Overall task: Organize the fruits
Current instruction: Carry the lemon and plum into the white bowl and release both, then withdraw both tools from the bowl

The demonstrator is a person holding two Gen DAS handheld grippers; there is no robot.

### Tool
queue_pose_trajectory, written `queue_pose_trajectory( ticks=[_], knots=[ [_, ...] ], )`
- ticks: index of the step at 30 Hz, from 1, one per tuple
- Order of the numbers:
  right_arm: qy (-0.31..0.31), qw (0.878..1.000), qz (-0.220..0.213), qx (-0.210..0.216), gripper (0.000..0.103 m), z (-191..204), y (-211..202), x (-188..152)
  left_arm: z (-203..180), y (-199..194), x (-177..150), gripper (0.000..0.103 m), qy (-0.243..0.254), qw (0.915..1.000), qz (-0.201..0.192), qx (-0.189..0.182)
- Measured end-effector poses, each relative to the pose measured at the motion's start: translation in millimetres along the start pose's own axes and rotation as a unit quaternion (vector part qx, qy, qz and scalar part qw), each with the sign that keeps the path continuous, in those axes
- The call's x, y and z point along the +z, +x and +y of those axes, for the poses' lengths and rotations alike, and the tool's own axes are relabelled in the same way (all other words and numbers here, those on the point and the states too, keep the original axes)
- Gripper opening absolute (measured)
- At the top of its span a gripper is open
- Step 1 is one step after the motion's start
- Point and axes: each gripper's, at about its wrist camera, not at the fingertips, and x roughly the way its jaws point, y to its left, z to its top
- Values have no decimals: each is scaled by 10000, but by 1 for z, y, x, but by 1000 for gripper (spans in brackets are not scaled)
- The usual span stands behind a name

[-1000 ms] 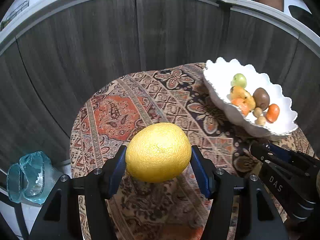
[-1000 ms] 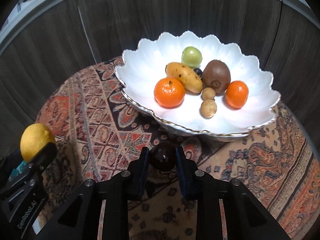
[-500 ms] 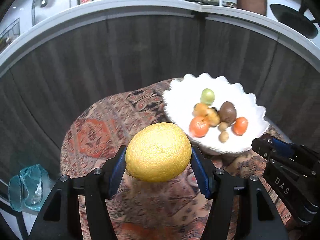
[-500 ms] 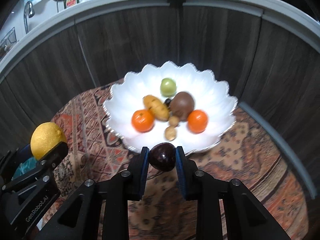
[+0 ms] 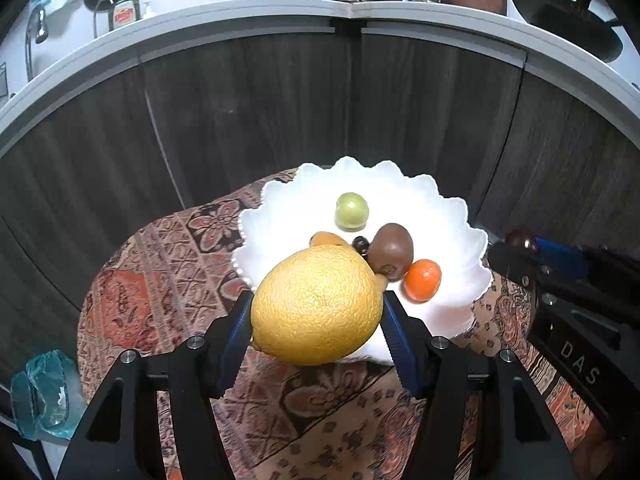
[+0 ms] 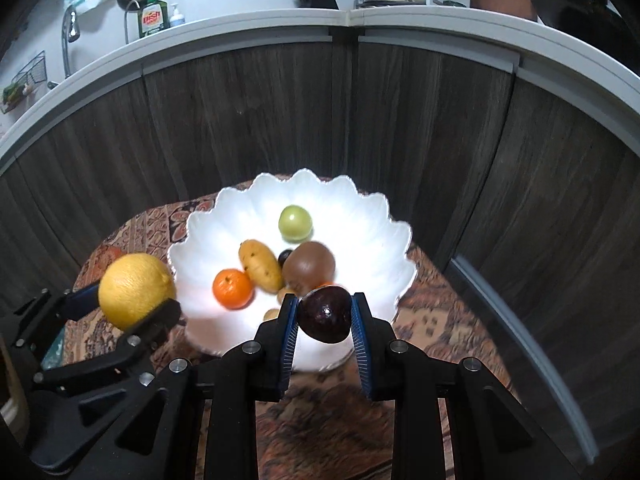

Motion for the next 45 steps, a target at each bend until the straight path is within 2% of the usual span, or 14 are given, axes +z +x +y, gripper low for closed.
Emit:
queue_pose_trajectory(
  ticks=[10,29,30,32,33,34,35,38,40,45],
  knots=[
    [-249,9995,70,176,27,-22,33,23,-23,32,12,62,29,9998,170,40],
    [-338,9968,562,452,28,-37,92,23,-27,67,13,62,99,9987,477,139],
    [-346,9967,571,456,28,-36,94,23,-28,68,13,63,108,9986,485,159],
    [-372,9969,547,419,29,-36,94,23,-27,64,14,73,153,9987,383,300],
    [-372,9969,548,415,29,-36,94,23,-27,62,15,82,180,9987,316,371],
    [-359,9972,539,384,37,-36,93,23,-27,60,16,87,195,9985,271,432],
    [-336,9975,517,341,51,-37,92,23,-26,58,18,87,220,9983,238,486],
    [-301,9986,382,212,78,-39,87,23,-25,53,20,88,253,9978,197,584],
    [-301,9990,312,75,87,-39,83,24,-23,50,20,92,218,9975,170,645],
    [-199,9993,307,2,90,-42,77,24,-19,43,20,98,111,9972,118,726]
  ],
)
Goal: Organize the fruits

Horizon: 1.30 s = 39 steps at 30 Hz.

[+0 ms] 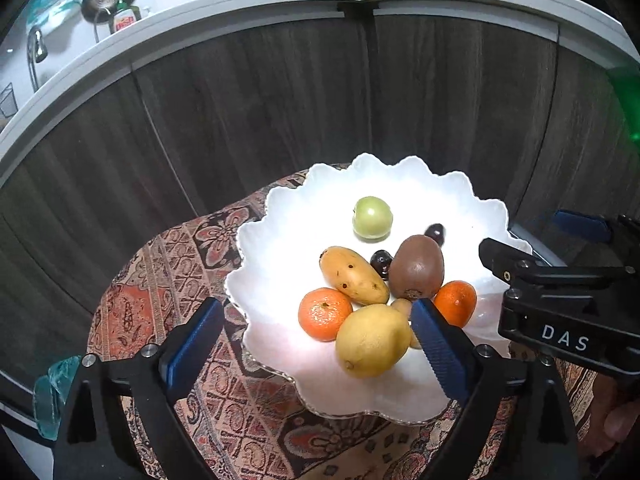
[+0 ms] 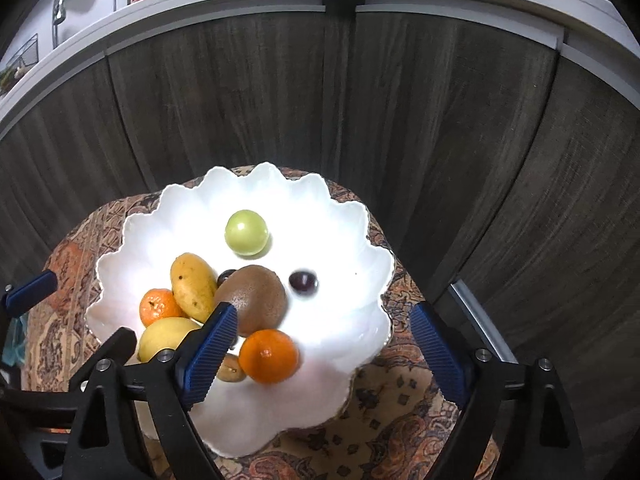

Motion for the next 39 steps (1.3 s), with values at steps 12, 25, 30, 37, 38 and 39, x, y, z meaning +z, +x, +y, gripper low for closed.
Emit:
queue_pose_trajectory(
  ticks=[12,25,30,37,38,39],
  knots=[
    [181,9997,-146,-15,92,0,-44,-11,6,-37,-11,102,-147,9998,-73,62],
    [81,9988,-475,-84,92,15,-112,-26,16,-106,-24,102,-344,9985,-313,291],
    [24,9981,-608,-133,92,18,-136,-34,19,-127,-32,102,-366,9981,-362,341],
    [17,9971,-757,-73,92,21,-167,-51,22,-157,-46,102,-442,9975,-408,379],
    [27,9971,-761,-70,92,21,-170,-53,23,-162,-48,102,-461,9972,-425,397],
    [35,9970,-763,-81,92,21,-175,-56,23,-167,-51,102,-487,9970,-435,423]
  ],
)
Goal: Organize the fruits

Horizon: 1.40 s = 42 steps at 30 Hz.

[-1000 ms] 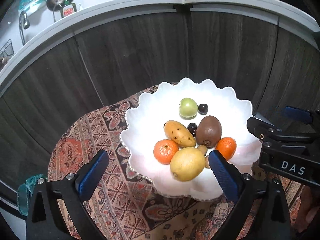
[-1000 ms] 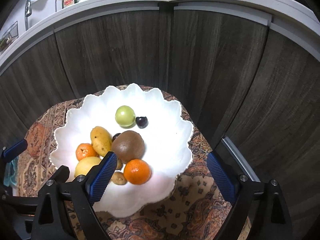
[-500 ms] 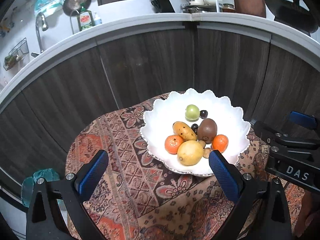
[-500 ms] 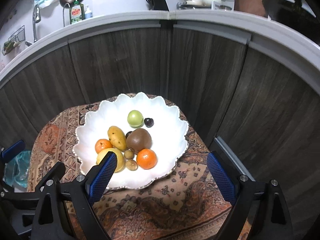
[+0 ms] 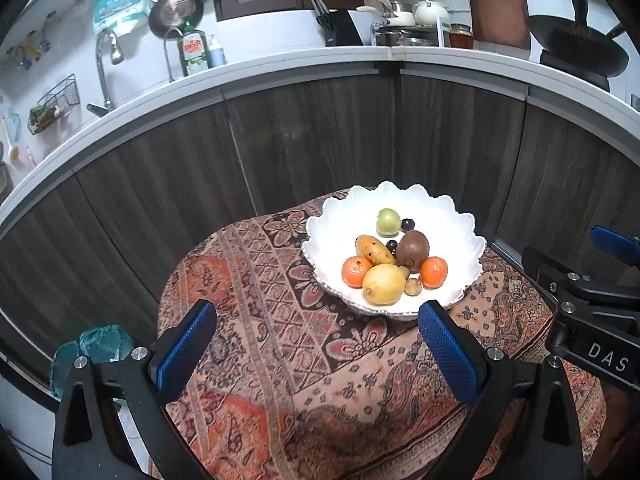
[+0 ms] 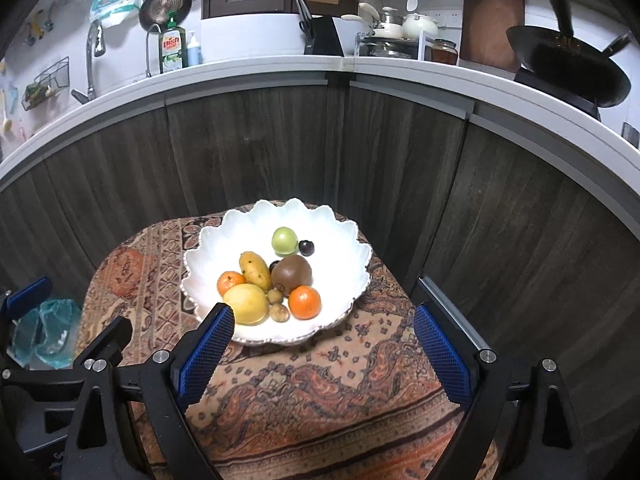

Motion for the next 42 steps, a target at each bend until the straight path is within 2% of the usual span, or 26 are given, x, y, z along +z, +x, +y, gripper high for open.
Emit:
queue_pose_trajectory(
  ticks=[10,19,29,42],
  knots=[
    [-50,9999,-140,-63,92,3,-41,-20,11,-35,-19,102,-227,9997,-89,54],
    [81,9999,-108,-8,92,2,-60,-31,19,-62,-24,102,-347,9989,-297,87],
    [95,9998,-175,43,92,7,-77,-37,26,-74,-30,102,-493,9982,-343,83],
    [166,9997,-170,81,92,6,-79,-39,26,-79,-29,102,-533,9978,-382,59]
  ],
)
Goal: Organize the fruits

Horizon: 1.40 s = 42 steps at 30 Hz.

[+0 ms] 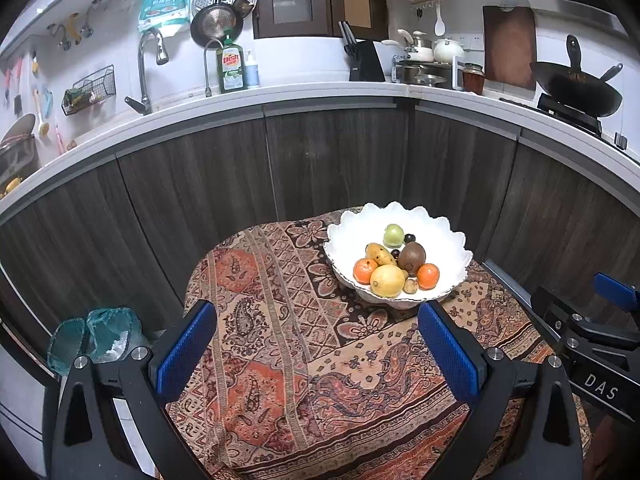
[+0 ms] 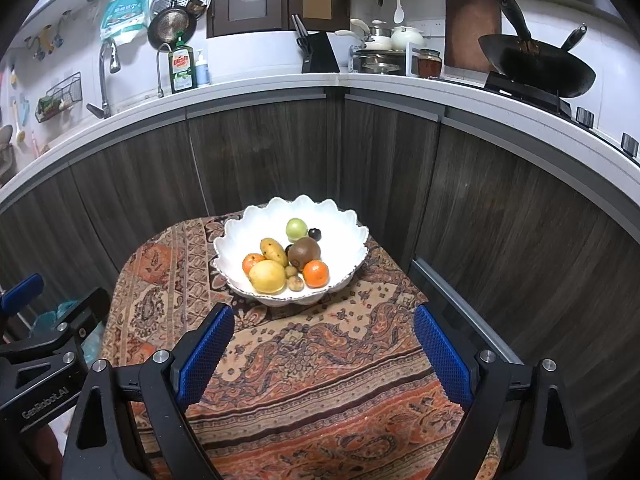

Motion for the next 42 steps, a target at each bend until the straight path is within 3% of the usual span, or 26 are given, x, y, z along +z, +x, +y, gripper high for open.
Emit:
queue_pose_trajectory(
  ticks=[42],
  knots=[
    [119,9999,-9,-101,92,-4,4,-1,4,1,1,103,-88,9999,47,-61]
  ],
)
